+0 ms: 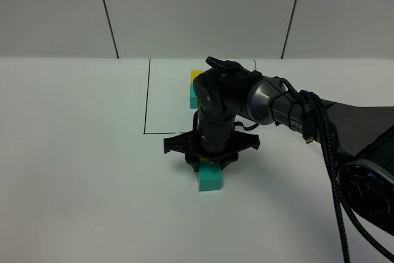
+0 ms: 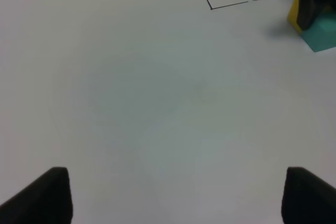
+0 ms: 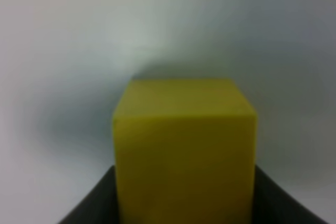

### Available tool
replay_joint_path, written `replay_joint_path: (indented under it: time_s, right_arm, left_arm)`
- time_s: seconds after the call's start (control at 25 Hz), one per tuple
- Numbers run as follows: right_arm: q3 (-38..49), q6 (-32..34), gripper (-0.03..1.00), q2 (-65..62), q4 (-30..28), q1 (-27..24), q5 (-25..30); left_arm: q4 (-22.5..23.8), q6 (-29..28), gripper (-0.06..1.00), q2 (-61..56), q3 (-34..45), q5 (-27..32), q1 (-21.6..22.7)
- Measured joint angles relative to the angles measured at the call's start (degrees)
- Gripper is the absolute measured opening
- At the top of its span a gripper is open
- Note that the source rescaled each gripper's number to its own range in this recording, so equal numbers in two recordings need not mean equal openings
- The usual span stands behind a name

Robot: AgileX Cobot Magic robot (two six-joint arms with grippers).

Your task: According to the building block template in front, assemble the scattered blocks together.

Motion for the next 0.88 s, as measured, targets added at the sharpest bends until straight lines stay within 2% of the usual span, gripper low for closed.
replay_joint_path:
  time_s: [0.12,0.16,0.2,0.24,0.32,0.4,0.44,0.48,0.88]
  right_arm:
    - [0.0,1.2,0.02,0.0,-0.2,0.0,-0.2]
    - [0.0,1.5,0.04,0.0,-0.2,0.0,-0.2]
    - [0.0,1.6,0.1,0.0,-0.3,0.0,-0.2]
    - [0.0,1.7,0.21,0.0,-0.3,0.0,-0.2]
    - [0.0,1.7,0.5,0.0,-0.4,0.0,-0.2]
    - [0.0,0.9,0.86,0.0,-0.5,0.0,-0.2]
    - [0.0,0.4,0.96,0.0,-0.5,0.0,-0.2]
    - [0.0,-0.2,1.0,0.0,-0.5,0.0,-0.2]
    - [-3.2,-3.0,1.0,-4.3,0.6,-0.3,1.4]
  left_arm:
    - [0.0,0.0,0.79,0.0,0.0,0.0,0.0]
    - [0.0,0.0,0.79,0.0,0.0,0.0,0.0]
    - [0.0,0.0,0.79,0.0,0.0,0.0,0.0]
    - [0.0,0.0,0.79,0.0,0.0,0.0,0.0]
    - [0.0,0.0,0.79,0.0,0.0,0.0,0.0]
    - [0.0,0.0,0.79,0.0,0.0,0.0,0.0]
    - [0.0,0.0,0.79,0.0,0.0,0.0,0.0]
    - [0.0,0.0,0.79,0.0,0.0,0.0,0.0]
    - [0.0,0.0,0.79,0.0,0.0,0.0,0.0]
